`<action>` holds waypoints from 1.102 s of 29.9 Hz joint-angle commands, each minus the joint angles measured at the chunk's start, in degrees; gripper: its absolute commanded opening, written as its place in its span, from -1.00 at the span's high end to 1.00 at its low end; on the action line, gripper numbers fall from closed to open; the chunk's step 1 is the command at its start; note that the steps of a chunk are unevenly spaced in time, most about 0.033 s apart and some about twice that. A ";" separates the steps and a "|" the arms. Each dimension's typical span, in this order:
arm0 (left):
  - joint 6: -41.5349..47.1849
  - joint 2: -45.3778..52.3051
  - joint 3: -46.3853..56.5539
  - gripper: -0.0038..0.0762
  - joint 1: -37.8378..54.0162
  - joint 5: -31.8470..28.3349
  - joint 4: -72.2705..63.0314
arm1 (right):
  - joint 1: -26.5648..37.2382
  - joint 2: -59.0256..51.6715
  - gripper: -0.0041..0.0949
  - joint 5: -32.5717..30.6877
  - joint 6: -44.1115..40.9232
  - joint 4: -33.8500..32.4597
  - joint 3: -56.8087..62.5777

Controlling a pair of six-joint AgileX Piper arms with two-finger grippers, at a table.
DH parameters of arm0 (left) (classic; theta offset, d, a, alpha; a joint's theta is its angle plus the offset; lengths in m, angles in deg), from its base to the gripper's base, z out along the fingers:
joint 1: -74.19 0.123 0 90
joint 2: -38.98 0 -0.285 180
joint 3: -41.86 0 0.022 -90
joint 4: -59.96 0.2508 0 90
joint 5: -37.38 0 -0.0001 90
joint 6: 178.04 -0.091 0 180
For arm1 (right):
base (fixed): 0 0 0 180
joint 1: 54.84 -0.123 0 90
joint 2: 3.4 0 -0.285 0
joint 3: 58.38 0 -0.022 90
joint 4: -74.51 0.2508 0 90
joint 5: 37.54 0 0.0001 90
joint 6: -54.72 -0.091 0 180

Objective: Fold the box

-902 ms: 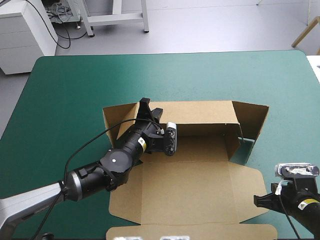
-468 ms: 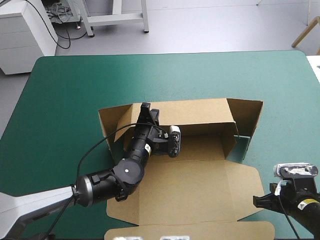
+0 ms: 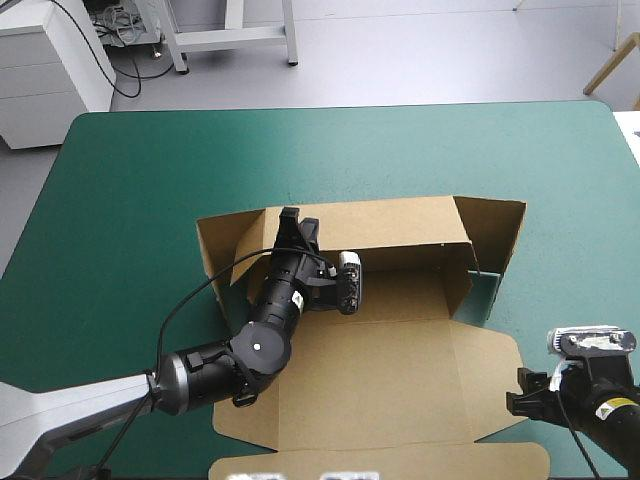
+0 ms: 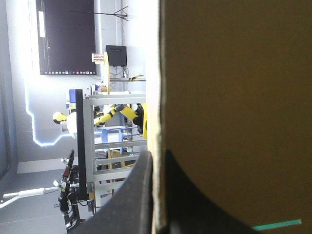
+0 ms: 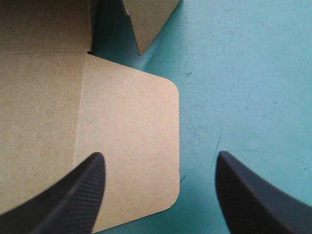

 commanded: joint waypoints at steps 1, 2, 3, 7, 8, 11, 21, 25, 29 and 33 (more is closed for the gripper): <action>1.42 1.38 -0.99 0.93 -0.39 0.64 2.59 | 0.30 0.33 -0.61 2.62 0.45 0.70 -1.35; 1.42 1.38 -0.99 0.93 -0.39 0.65 2.85 | 0.30 0.33 -0.61 2.62 0.45 0.70 -1.35; 1.32 1.38 -0.99 0.93 -0.39 0.65 3.10 | 0.30 0.33 -0.61 2.62 0.45 0.70 -1.35; 2.66 1.38 -0.99 0.93 -0.39 0.65 3.10 | 0.30 0.33 -0.59 2.96 -0.35 0.70 -1.45; 2.69 1.38 -0.99 0.93 -0.39 0.65 3.10 | 0.30 0.33 -0.56 3.27 -1.49 0.84 -1.46; 2.99 1.38 -0.99 0.93 -0.39 0.65 3.10 | 0.30 1.08 -0.47 4.57 -0.88 1.93 -3.58; 3.08 1.38 -0.99 0.93 -0.39 0.65 3.10 | 0.30 18.49 -0.42 6.42 1.89 1.62 -26.24; 3.08 1.38 -0.99 0.93 -0.39 0.65 3.10 | 0.30 28.96 -0.42 6.30 1.89 1.80 -35.08; 3.08 1.38 -0.99 0.93 -0.39 0.65 3.10 | 0.30 38.97 -0.42 5.70 1.89 3.61 -44.46; 3.21 1.38 -0.99 0.93 -0.39 0.65 3.10 | 0.30 47.91 -0.42 4.98 3.64 6.52 -51.97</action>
